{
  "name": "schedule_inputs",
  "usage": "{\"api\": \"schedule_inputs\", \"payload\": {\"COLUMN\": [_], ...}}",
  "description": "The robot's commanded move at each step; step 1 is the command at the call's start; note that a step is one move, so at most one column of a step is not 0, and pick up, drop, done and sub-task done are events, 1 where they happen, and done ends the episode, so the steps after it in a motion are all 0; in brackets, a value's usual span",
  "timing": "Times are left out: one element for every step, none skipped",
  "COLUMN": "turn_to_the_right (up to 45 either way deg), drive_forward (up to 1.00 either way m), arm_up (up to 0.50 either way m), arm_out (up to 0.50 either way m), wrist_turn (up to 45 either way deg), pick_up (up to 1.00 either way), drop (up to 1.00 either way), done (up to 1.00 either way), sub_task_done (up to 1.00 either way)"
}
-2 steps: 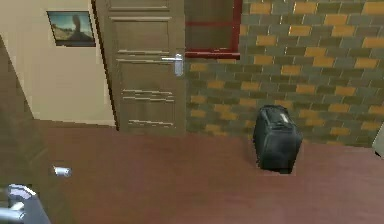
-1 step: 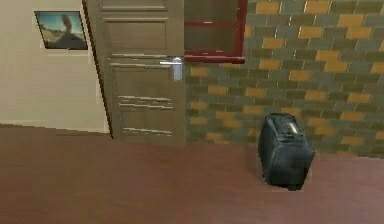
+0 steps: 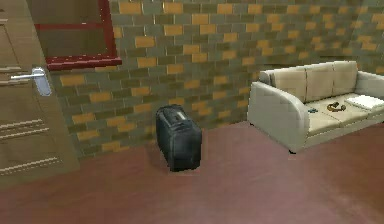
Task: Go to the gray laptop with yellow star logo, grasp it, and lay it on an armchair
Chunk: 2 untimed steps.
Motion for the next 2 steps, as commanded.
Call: {"api": "schedule_inputs", "payload": {"turn_to_the_right": [0.0, -45.0], "drive_forward": [0.65, 0.00], "arm_up": [0.00, 0.00], "arm_out": [0.00, 0.00], "wrist_turn": [0.0, 0.0], "pick_up": [0.00, 0.00], "drop": [0.00, 0.00], "done": [0.00, 0.00], "sub_task_done": [0.00, 0.00]}}
